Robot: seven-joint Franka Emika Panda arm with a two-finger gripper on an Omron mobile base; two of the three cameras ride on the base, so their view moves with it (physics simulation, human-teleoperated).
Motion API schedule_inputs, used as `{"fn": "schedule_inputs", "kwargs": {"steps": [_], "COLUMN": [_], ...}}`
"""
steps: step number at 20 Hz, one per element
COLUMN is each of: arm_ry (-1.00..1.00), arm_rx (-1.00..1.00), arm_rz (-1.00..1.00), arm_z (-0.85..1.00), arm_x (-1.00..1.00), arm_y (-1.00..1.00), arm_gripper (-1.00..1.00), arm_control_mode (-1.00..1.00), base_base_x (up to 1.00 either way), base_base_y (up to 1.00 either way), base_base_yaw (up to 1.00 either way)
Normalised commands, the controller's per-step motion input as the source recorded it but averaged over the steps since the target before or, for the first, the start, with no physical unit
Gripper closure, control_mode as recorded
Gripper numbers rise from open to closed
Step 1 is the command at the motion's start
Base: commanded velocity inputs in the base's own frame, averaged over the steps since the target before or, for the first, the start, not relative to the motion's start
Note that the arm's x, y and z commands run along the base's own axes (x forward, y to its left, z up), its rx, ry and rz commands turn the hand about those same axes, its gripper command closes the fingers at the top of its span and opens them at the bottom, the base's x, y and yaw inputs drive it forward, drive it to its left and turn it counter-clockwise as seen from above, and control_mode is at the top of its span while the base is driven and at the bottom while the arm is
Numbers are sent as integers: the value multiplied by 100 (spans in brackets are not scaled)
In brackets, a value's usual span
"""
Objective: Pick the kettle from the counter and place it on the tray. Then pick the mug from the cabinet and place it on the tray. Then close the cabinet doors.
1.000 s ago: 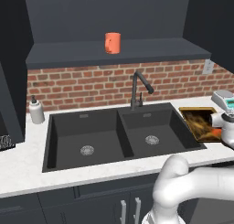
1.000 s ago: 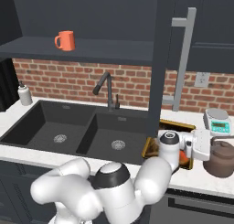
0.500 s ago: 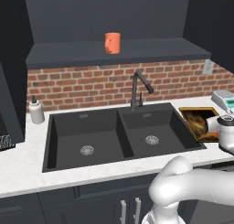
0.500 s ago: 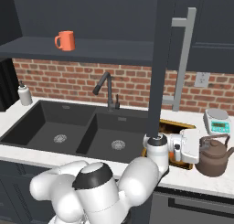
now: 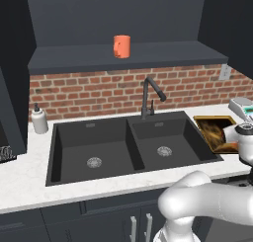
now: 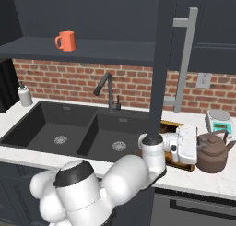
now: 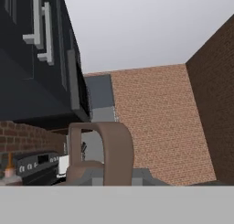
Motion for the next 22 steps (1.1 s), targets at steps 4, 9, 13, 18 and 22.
{"fn": "schedule_inputs", "kwargs": {"steps": [4,9,13,18,22], "arm_ry": [-4,0,0,-4,-4], "arm_rx": [0,0,0,0,0], "arm_rz": [4,5,7,6,4], "arm_z": [18,5,3,0,-1], "arm_x": [0,1,14,32,44], "arm_y": [55,59,42,32,25], "arm_gripper": [100,100,100,100,100], "arm_control_mode": [-100,-100,-100,-100,-100], "base_base_x": [0,0,0,0,0], "base_base_y": [0,0,0,0,0], "base_base_yaw": [0,0,0,0,0]}}
